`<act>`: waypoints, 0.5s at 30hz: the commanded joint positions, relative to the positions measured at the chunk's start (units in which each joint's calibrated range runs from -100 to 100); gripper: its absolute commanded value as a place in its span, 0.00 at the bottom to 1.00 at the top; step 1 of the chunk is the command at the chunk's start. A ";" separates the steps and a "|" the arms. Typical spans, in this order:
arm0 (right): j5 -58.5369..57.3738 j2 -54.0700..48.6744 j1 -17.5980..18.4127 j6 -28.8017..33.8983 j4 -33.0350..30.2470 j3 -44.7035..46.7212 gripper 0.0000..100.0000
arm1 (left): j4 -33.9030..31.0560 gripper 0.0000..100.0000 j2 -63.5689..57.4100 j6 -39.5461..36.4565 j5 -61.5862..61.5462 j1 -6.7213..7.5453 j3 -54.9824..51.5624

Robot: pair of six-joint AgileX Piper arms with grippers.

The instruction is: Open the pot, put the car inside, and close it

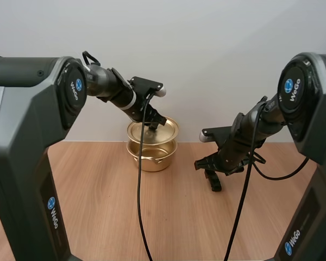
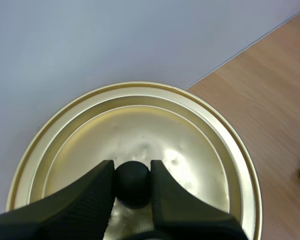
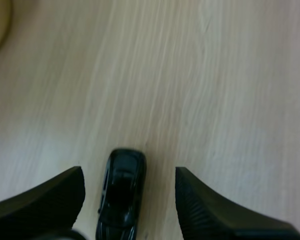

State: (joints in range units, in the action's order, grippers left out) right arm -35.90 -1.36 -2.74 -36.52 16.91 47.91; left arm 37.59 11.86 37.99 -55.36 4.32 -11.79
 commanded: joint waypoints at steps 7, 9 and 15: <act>-1.04 2.19 -0.07 0.06 0.06 -0.05 0.57 | -0.06 0.00 -9.12 -2.78 -1.35 -0.02 5.39; -1.04 2.19 -0.07 0.06 0.56 -0.05 0.15 | -0.06 0.00 -12.16 -2.88 -1.35 -0.02 6.17; -0.26 1.33 -0.07 -0.06 0.81 -2.25 0.00 | -0.06 0.00 -20.42 -5.06 -1.61 -0.02 8.12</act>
State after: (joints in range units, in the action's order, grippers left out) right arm -34.66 0.33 -2.81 -36.56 17.71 46.92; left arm 37.47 -6.30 33.60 -57.05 4.32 -4.02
